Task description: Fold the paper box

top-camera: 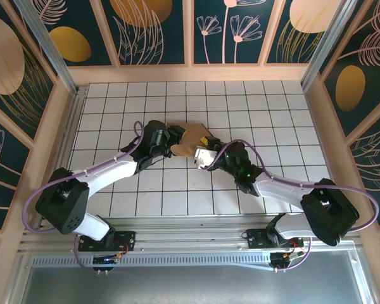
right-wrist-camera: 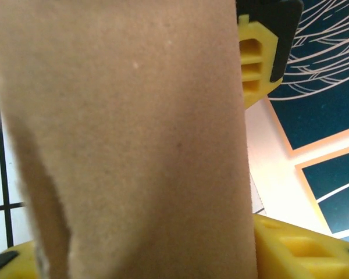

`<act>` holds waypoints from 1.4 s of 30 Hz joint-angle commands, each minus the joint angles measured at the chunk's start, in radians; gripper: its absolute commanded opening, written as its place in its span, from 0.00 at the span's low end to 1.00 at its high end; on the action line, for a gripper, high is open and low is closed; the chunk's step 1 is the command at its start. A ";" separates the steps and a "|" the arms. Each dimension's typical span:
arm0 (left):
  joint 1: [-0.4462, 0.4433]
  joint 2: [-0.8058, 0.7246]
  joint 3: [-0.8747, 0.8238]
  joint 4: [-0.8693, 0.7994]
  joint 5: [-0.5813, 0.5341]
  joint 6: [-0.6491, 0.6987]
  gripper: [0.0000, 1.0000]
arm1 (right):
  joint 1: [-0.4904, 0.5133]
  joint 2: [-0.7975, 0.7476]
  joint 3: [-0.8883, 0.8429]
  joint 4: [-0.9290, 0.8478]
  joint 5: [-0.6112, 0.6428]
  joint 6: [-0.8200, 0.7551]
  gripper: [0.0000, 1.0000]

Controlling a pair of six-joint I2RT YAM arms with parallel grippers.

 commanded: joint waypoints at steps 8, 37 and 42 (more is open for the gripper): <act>0.021 -0.137 -0.013 0.043 -0.130 0.063 0.77 | -0.001 -0.121 0.065 -0.215 -0.039 0.016 0.40; 0.047 -0.737 -0.291 0.001 0.321 1.649 0.99 | -0.181 0.486 1.056 -1.589 -0.245 -0.135 0.48; 0.048 -0.744 -0.306 0.001 0.297 1.653 0.99 | -0.185 0.498 1.059 -1.545 -0.248 -0.149 0.75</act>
